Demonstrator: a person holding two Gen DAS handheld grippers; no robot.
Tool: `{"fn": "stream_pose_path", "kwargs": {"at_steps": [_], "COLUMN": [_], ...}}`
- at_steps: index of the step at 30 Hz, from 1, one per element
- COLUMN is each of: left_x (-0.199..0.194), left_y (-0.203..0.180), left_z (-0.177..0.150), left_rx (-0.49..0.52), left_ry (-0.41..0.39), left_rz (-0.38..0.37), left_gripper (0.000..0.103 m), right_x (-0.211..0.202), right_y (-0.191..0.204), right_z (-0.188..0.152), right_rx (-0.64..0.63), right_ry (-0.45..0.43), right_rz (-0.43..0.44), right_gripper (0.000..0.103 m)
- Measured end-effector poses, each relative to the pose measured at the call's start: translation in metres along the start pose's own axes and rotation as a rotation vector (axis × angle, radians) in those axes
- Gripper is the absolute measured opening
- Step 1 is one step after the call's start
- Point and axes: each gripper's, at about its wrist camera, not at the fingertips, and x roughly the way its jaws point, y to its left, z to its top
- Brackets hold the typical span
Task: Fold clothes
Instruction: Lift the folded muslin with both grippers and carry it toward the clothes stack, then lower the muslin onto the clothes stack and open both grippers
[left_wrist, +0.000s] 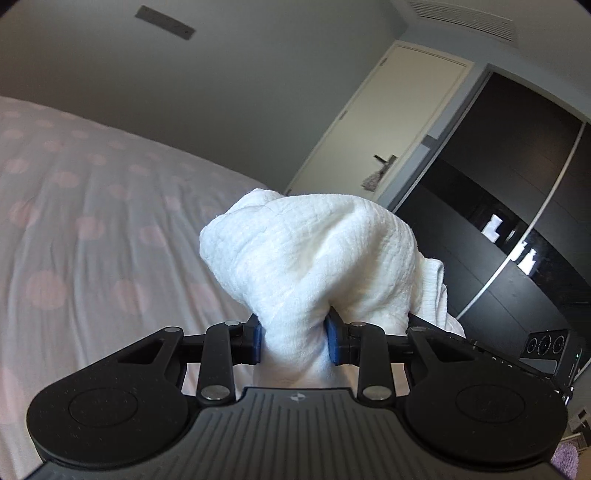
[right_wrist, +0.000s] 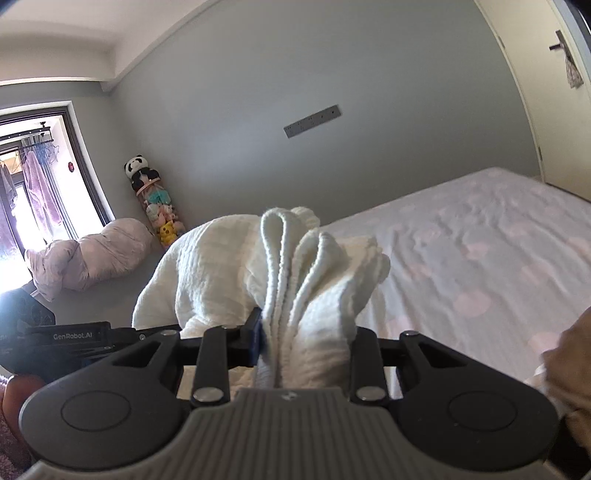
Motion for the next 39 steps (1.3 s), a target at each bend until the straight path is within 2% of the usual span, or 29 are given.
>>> {"fn": "stream_pose_path", "kwargs": {"at_steps": [5, 10, 13, 17, 20, 23, 31, 34, 36, 39], "left_x": [0.03, 0.072, 0.097, 0.132, 0.152, 0.169, 0.21, 0.212, 0.209, 0.2], "left_y": [-0.075, -0.146, -0.18, -0.199, -0.201, -0.191, -0.157, -0.154, -0.157, -0.167], "left_z": [0.006, -0.002, -0.012, -0.03, -0.05, -0.066, -0.081, -0.079, -0.076, -0.072], "left_rx": [0.083, 0.138, 0.16, 0.135, 0.124, 0.123, 0.075, 0.076, 0.1, 0.157], "left_ry": [0.043, 0.109, 0.156, 0.23, 0.276, 0.309, 0.382, 0.399, 0.409, 0.413], "left_rz": [-0.141, -0.27, -0.326, -0.358, -0.35, -0.311, -0.207, -0.2, -0.199, -0.199], "left_gripper": [0.029, 0.028, 0.028, 0.028, 0.028, 0.028, 0.029, 0.032, 0.037, 0.039], "right_x": [-0.081, -0.156, -0.189, -0.214, -0.208, -0.19, -0.133, -0.123, -0.124, -0.138], "right_y": [-0.021, -0.044, -0.062, -0.089, -0.117, -0.143, -0.196, -0.203, -0.205, -0.2], "right_z": [0.049, 0.093, 0.113, 0.129, 0.132, 0.125, 0.091, 0.088, 0.089, 0.095], "right_rx": [-0.042, -0.115, -0.14, -0.186, -0.206, -0.22, -0.226, -0.218, -0.219, -0.223], "right_ry": [-0.005, 0.023, 0.046, 0.117, 0.203, 0.263, 0.358, 0.364, 0.351, 0.306], "right_rz": [-0.073, -0.179, -0.241, -0.301, -0.313, -0.3, -0.28, -0.32, -0.353, -0.408], "right_gripper": [0.032, 0.033, 0.033, 0.033, 0.033, 0.033, 0.038, 0.045, 0.055, 0.059]}}
